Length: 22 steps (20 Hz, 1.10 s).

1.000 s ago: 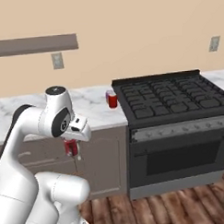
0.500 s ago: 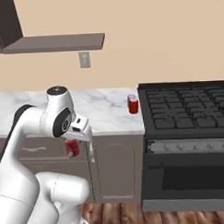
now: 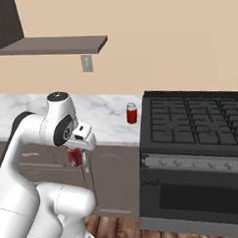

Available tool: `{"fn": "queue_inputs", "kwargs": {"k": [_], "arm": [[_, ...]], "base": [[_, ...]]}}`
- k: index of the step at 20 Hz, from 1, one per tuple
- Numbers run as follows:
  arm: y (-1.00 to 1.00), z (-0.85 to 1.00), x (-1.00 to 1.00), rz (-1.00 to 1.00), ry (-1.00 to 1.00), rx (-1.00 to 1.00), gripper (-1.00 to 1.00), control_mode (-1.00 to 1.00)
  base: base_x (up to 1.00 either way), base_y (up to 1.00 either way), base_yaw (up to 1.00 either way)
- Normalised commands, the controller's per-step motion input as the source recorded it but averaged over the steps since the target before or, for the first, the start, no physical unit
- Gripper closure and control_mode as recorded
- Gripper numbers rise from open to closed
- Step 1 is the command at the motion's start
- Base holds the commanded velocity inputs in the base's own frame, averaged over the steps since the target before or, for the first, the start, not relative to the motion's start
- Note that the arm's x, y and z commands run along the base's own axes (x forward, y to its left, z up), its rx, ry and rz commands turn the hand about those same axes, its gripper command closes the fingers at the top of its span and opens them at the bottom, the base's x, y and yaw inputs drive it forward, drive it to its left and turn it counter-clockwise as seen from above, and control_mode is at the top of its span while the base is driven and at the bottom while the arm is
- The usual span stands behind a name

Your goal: Four empty soda cans are scattered around the kitchen. Gather all the cans and cluster them next to the stove for recycling.

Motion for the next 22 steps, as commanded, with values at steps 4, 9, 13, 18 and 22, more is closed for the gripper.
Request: {"fn": "queue_inputs", "kwargs": {"k": [4, 9, 13, 18, 22], "arm": [[0.00, 0.00, 0.00, 0.00, 0.00, 0.00, 1.00, 1.00], [0.00, 0.00, 0.00, 0.00, 0.00, 0.00, 1.00, 1.00], [0.00, 0.00, 0.00, 0.00, 0.00, 0.00, 1.00, 1.00], [0.00, 0.00, 0.00, 0.00, 0.00, 0.00, 1.00, 1.00], [0.00, 0.00, 0.00, 0.00, 0.00, 0.00, 1.00, 1.00]], "base": [[0.30, -0.63, 0.20], [0.41, -0.54, 0.18], [0.50, -0.18, 0.15], [0.71, -0.17, 0.14], [0.53, -0.24, 0.12]]}}
